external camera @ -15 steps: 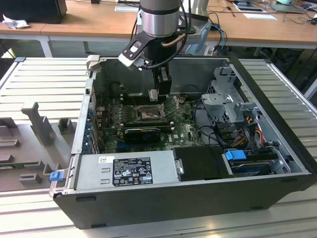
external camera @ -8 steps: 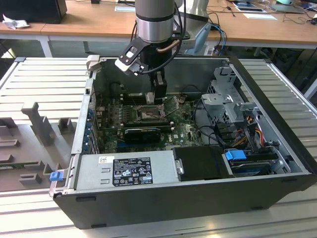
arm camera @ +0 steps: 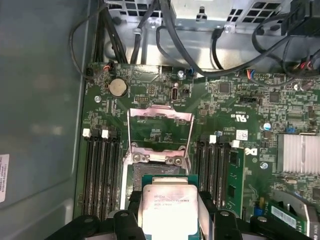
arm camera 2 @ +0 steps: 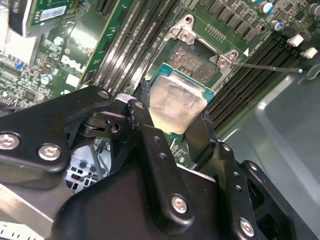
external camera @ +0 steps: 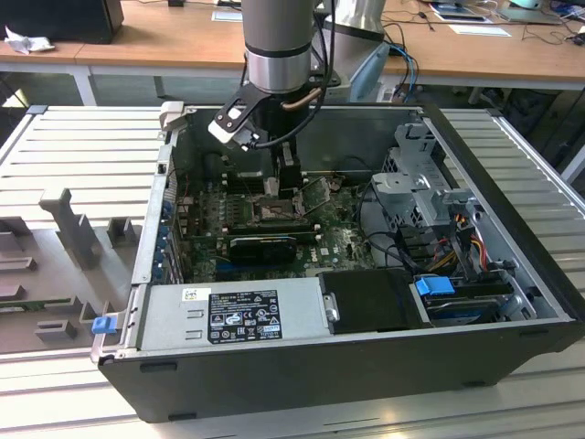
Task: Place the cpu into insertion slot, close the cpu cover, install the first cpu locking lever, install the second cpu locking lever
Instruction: 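Place the cpu into insertion slot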
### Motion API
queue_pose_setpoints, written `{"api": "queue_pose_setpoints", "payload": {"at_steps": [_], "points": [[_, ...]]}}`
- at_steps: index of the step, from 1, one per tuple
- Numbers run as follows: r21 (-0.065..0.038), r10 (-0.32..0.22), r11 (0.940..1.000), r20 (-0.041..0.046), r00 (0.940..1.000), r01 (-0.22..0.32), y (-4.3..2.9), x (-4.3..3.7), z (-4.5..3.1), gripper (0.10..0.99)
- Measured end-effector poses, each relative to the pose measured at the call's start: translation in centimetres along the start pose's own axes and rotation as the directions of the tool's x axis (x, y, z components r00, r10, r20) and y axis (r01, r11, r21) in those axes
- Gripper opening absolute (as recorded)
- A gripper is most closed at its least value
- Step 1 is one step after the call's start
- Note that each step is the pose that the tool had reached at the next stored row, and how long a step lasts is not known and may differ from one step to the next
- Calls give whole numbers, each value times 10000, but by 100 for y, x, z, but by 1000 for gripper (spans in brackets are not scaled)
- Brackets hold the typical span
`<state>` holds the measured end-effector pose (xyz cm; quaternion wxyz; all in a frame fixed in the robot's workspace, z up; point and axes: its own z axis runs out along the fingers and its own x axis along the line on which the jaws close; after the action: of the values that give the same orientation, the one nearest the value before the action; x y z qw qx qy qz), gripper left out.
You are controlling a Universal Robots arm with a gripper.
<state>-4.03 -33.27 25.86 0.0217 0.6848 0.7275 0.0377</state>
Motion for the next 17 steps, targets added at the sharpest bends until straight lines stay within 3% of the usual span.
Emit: {"api": "queue_pose_setpoints", "payload": {"at_steps": [9,17], "points": [[-4,207,9998,18,9998,-207,-22,20,217,529],[-8,380,9993,31,9993,-379,-50,57,294,529]]}}
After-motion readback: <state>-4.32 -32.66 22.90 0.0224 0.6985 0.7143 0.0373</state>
